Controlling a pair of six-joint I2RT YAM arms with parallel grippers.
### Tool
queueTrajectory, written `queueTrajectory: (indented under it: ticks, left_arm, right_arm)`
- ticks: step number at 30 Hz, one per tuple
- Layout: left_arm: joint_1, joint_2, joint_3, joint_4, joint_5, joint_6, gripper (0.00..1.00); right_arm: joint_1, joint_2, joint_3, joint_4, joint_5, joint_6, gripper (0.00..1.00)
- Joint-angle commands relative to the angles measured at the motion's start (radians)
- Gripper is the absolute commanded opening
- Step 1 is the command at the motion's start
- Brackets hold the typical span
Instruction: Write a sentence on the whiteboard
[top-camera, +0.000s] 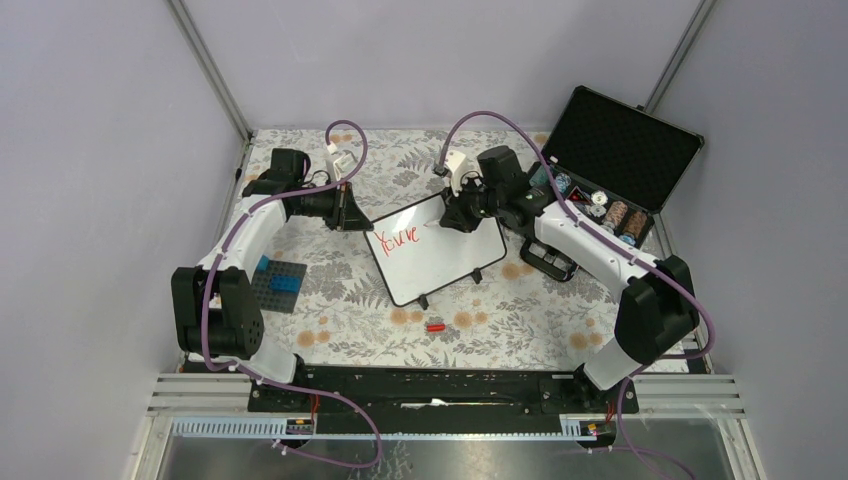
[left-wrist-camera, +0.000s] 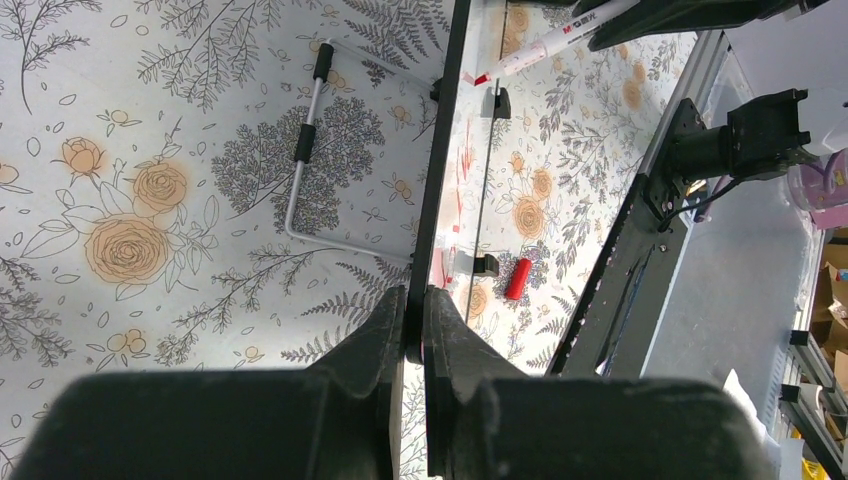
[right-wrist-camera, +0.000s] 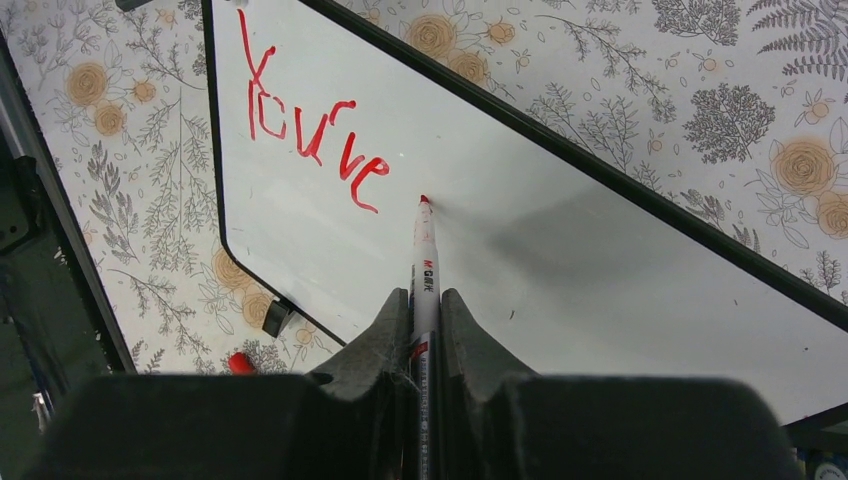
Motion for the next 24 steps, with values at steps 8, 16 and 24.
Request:
queueTrajectory:
  ticks: [8, 16, 24]
  left_arm:
    - [-0.006, -0.023, 0.007, 0.018, -0.018, 0.02, 0.0]
    - [-0.006, -0.023, 0.004, 0.018, -0.022, 0.023, 0.0]
    - [-0.006, -0.023, 0.002, 0.018, -0.023, 0.023, 0.0]
  right_arm:
    - [0.04, 0.013, 0.031, 0.044, 0.029, -0.007, 0.0]
    - [0.039, -0.01, -0.016, 0.035, 0.045, -0.026, 0.0]
    - [0.035, -0.025, -0.036, 0.028, 0.063, -0.041, 0.0]
